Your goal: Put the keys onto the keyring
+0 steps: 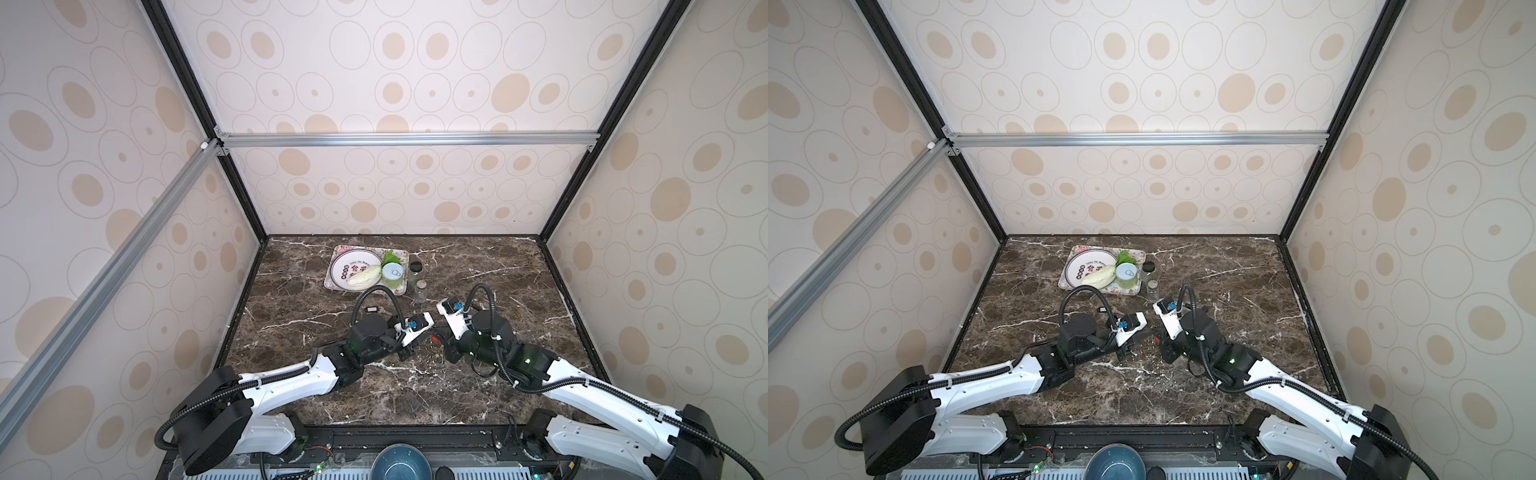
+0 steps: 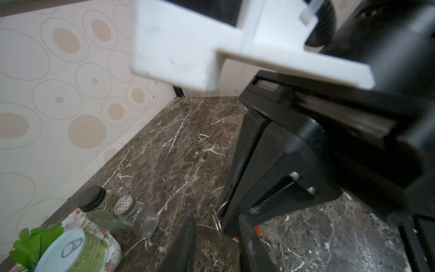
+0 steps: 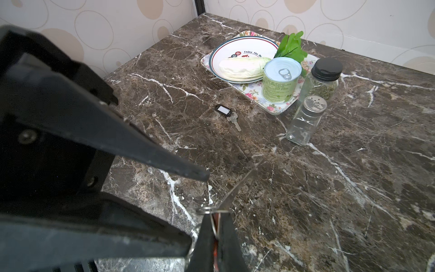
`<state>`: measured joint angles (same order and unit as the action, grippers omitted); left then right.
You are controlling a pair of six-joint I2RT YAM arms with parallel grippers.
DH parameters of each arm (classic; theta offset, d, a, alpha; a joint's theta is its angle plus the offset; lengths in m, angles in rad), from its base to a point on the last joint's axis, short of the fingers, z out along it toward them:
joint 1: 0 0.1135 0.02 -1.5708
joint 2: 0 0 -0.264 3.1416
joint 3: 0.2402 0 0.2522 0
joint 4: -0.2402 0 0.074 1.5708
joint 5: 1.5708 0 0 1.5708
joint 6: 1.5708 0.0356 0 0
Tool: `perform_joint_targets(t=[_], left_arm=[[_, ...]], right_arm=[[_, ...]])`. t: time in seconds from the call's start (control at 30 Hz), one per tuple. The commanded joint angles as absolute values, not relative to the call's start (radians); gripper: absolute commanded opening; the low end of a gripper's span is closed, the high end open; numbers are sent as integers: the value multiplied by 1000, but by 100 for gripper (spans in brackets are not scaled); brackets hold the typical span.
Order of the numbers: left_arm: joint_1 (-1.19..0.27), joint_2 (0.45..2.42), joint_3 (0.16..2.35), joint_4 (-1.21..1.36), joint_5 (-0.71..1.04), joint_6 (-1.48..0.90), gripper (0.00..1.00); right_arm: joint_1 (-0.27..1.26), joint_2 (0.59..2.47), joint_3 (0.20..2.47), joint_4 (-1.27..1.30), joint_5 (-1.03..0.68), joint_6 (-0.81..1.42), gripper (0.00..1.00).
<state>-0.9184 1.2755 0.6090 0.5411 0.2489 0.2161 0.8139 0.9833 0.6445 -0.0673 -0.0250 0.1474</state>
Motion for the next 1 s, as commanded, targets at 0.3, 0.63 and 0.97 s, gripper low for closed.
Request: perform_joint_targets(t=[0.3,0.63,0.97], left_arm=[[-930,1321,656,524,208,251,20],[-930,1329,650,550,202,259,0],[-930,1319,615,598,199,264,0]], right_arm=[[832,965,645,-64,-5,124,0],[836,971,649,-63,-6,121,0],[785,1018,657,-76,4,209,0]])
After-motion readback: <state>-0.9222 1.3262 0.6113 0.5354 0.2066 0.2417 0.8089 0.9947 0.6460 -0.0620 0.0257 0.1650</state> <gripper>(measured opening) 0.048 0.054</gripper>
